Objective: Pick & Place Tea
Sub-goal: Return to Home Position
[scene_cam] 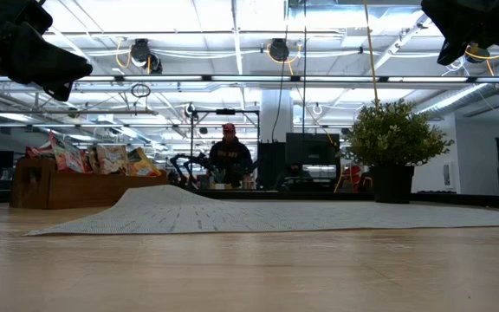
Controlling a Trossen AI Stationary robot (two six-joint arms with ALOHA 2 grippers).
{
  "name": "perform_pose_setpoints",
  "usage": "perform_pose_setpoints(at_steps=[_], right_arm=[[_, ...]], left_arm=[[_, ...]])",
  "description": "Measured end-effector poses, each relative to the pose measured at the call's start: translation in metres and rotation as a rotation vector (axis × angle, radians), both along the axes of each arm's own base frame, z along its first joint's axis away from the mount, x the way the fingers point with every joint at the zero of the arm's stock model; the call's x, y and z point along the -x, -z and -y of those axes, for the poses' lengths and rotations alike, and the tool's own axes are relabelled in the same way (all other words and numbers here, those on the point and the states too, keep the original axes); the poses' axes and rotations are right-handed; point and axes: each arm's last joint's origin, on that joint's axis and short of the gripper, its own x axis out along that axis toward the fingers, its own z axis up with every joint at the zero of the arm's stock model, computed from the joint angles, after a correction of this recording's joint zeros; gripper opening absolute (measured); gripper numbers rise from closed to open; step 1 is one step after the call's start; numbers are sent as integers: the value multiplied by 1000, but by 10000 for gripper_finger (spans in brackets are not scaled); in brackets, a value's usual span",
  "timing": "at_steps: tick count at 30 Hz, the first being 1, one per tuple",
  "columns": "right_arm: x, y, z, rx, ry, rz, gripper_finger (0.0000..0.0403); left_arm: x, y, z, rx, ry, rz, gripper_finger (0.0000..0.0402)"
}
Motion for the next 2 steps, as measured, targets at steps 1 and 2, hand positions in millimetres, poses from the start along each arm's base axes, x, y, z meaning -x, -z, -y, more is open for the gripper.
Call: perform_pose_setpoints(at_steps=[1, 2], right_arm=[[0, 0, 0, 0, 0, 0, 89], [0, 0, 0, 0, 0, 0, 89]], left_arm=[[0, 0, 0, 0, 0, 0, 76], [0, 0, 0, 0, 0, 0, 76]])
